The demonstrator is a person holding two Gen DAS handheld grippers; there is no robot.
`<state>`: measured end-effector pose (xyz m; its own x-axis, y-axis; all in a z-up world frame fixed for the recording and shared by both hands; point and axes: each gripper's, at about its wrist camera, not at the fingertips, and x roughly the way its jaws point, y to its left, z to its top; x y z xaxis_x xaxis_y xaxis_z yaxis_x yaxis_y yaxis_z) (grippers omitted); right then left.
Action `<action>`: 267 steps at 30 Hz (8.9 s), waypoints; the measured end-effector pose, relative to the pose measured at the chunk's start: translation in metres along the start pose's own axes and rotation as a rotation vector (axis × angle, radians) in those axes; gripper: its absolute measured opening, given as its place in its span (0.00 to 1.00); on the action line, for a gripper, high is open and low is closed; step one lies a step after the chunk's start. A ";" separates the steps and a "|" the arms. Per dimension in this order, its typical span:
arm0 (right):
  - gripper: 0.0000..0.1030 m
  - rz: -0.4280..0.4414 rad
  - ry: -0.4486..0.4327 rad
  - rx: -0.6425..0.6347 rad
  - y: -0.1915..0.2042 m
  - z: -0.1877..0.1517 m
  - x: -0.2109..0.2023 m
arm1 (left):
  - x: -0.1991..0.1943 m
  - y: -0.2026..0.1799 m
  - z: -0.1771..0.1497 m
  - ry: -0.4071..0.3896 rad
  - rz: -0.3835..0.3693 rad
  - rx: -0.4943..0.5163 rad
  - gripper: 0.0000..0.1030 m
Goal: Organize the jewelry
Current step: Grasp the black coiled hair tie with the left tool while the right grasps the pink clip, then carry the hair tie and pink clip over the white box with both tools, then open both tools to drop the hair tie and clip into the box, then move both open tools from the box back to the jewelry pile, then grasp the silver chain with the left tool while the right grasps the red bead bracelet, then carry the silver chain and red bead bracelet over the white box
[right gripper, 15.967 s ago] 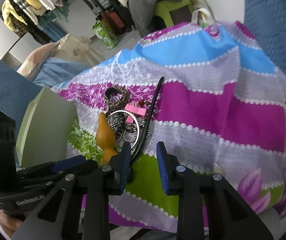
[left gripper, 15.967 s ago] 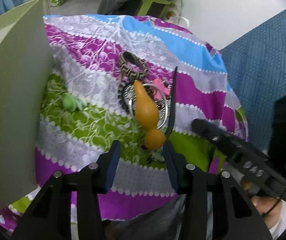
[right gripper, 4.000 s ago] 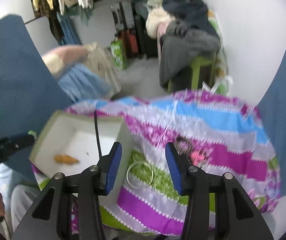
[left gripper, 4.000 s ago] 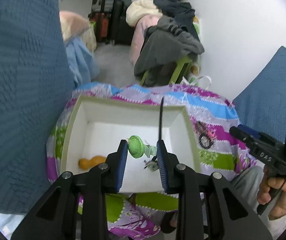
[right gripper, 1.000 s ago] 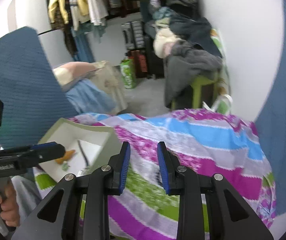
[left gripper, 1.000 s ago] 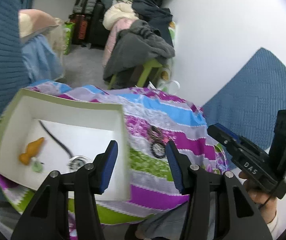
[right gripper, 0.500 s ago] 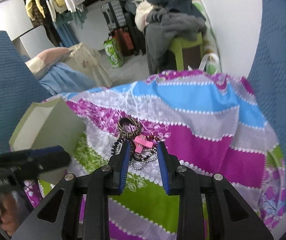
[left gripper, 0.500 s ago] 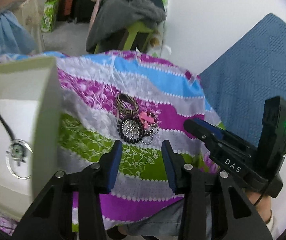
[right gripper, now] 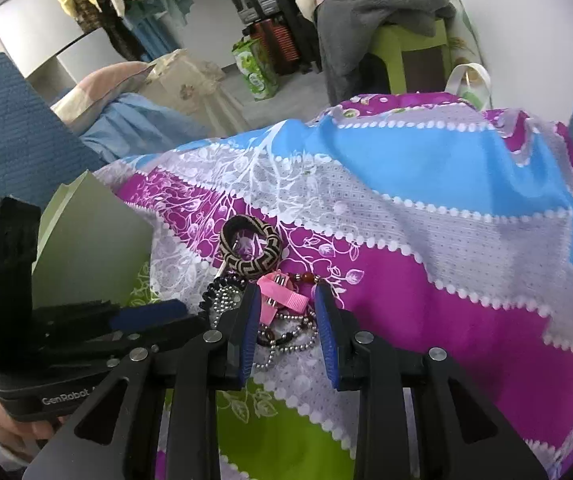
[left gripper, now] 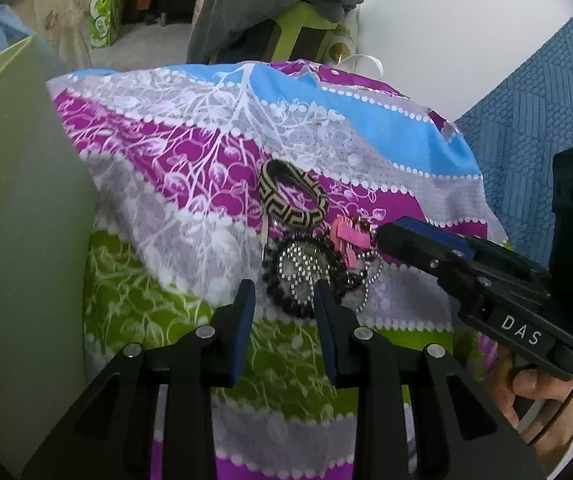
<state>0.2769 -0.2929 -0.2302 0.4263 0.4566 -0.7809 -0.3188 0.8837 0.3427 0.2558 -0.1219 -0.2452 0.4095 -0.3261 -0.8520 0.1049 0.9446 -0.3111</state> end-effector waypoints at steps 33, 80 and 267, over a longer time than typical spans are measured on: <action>0.27 -0.150 0.029 -0.191 0.030 -0.004 0.024 | -0.042 -0.001 -0.012 -0.039 -0.008 0.039 0.08; 0.27 -0.101 -0.142 -0.159 0.257 0.031 -0.049 | -0.206 0.150 -0.012 -0.200 0.135 -0.046 0.08; 0.05 -0.258 -0.233 0.009 0.259 0.089 -0.105 | -0.272 0.126 0.066 -0.191 0.044 0.043 0.04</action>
<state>0.2254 -0.1024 -0.0131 0.6739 0.2286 -0.7026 -0.1681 0.9734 0.1555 0.2171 0.0889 -0.0247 0.5789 -0.2756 -0.7674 0.1201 0.9597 -0.2541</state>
